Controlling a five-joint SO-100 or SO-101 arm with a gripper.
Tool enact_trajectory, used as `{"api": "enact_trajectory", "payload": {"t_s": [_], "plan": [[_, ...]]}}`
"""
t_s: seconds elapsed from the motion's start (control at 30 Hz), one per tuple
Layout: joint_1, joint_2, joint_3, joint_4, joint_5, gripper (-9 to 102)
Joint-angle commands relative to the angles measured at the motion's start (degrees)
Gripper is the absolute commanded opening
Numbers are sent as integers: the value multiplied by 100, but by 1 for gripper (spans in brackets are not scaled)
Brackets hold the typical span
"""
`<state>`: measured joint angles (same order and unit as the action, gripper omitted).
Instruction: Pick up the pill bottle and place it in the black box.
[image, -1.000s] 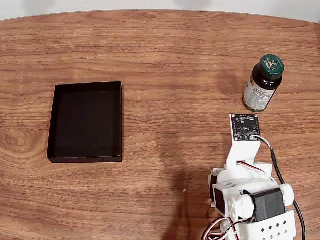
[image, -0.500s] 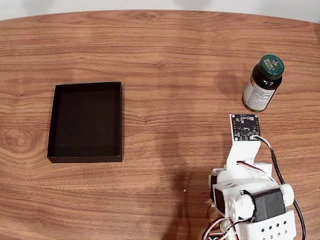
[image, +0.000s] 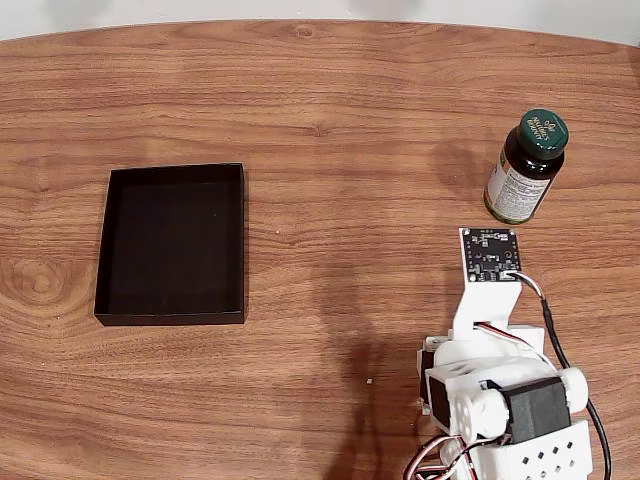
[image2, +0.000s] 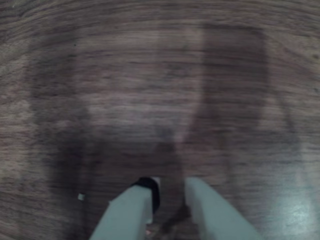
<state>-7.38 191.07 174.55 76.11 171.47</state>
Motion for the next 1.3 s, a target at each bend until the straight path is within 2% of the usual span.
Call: {"api": "enact_trajectory", "payload": {"t_s": [0.0, 0.5, 0.7, 0.9, 1.27], "plan": [[-26, 18, -97, 1002, 114, 6], [-79, 18, -97, 835, -97, 8], [229, 18, -97, 290, -53, 8], [668, 26, -97, -606, 114, 15], [791, 26, -97, -1213, 589, 17]]}}
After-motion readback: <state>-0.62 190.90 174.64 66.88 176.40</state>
